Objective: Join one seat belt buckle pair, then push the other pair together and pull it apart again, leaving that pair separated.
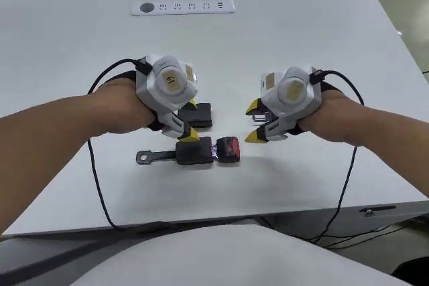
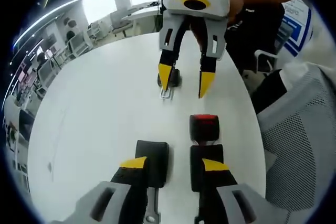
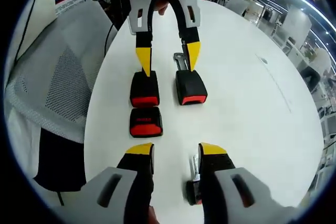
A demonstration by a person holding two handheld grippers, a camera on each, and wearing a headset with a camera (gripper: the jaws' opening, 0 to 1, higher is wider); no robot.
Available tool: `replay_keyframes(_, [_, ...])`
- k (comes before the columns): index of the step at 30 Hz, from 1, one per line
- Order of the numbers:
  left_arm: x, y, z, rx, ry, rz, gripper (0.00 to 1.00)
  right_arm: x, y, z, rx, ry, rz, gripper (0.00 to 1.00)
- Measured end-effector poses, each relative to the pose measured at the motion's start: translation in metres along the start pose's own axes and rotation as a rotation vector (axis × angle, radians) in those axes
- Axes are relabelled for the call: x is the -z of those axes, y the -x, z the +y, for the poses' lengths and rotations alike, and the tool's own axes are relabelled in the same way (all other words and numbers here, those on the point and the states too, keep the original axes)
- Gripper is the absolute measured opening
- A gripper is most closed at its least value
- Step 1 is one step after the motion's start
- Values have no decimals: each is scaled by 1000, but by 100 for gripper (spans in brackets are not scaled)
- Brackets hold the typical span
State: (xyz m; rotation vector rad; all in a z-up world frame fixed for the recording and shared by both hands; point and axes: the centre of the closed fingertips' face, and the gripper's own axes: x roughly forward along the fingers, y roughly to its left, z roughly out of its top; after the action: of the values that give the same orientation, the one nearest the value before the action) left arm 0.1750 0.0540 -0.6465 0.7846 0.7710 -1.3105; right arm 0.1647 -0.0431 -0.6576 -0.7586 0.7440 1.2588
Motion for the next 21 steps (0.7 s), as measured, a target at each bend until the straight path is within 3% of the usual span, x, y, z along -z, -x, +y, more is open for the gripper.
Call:
replay_keyframes(4, [5,-6,16,-4,1,13,39,25,8,-18,-1,-2,18,29])
replay_keyframes(10, [8,-11,24,2,10,32,40,53,18,-29,-4,-15,60,31])
replay_keyframes(13, [12,-14,26,5,21,39,40,68,13,-30,-30,5,95,31])
replay_keyframes(14, [13,-16,26,9,23,41,40,72,13,-35,-12,33,121,32])
replay_keyframes(16, [17,-18,24,17,19,59,40,74,10,-36,-24,16,116,32])
replay_keyframes(21, [27,-28,27,44,9,58,38,72,7,-35,-51,14,122,30])
